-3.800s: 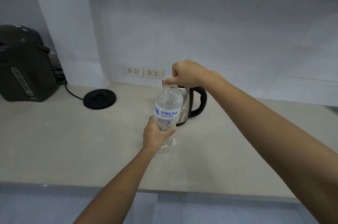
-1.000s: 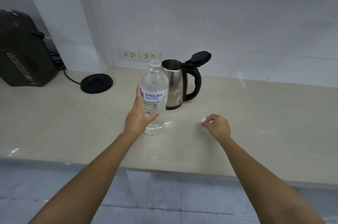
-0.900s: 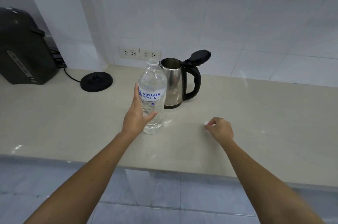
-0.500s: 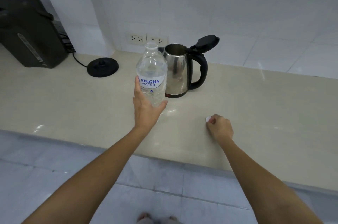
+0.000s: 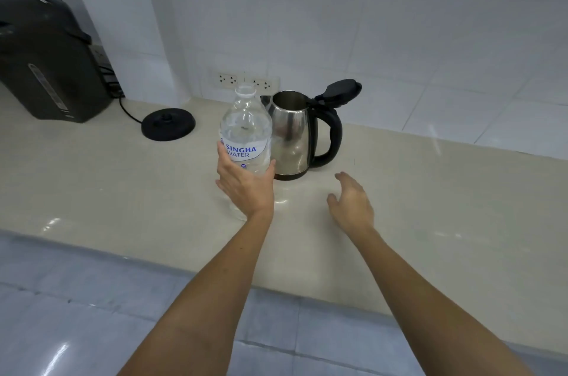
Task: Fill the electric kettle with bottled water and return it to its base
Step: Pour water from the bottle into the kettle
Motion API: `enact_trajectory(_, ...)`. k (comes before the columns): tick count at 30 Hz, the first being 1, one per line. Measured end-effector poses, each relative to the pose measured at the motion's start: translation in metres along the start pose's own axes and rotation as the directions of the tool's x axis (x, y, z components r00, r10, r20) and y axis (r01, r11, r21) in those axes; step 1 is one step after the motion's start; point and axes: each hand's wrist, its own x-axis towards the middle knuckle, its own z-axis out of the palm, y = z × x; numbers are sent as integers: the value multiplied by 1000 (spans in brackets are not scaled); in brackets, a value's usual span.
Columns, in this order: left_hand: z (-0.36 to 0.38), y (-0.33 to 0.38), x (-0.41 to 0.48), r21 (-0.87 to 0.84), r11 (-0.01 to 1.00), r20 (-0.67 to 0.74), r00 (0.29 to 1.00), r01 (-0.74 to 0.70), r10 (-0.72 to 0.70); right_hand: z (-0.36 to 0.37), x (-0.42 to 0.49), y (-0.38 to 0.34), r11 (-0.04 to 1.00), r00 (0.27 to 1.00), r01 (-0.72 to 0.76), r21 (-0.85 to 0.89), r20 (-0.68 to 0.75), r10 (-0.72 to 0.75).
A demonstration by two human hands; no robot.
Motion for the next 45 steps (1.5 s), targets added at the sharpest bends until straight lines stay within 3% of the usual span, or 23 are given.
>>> enact_trajectory(3,0,-2,4,-59,998,-5,1000,-8,8,-20,22,-19,986,973,165,-37,-159,-169)
enact_trajectory(7,-9,-4,13,-153,988,66,998,10,0,-44,49,-47,912,843,357,-202,-352,-407)
enact_trajectory(10,-18,-7,24,-174,985,178,984,13,18,-58,63,-70,856,830,362,-370,-291,-476)
enact_trajectory(14,-24,-8,46,-150,989,285,957,-4,47,-68,79,-88,772,911,285,-568,-90,-403)
enact_trajectory(17,-28,-7,67,-88,992,363,924,-94,120,-69,87,-93,704,938,239,-668,-27,-344)
enact_trajectory(22,-24,-6,123,83,920,452,837,-383,308,-69,102,-108,682,975,152,-715,-5,-223)
enact_trajectory(26,-17,-6,166,190,811,570,735,-553,367,-69,111,-119,693,986,108,-713,-11,-166)
enact_trajectory(34,-4,4,221,218,646,636,609,-731,474,-65,111,-128,642,996,27,-766,-31,-78)
enact_trajectory(40,-2,3,239,240,543,713,526,-805,464,-63,106,-131,675,998,15,-737,-25,-49)
enact_trajectory(45,-2,9,248,271,496,726,513,-825,458,-63,111,-132,702,998,26,-711,-19,-55)
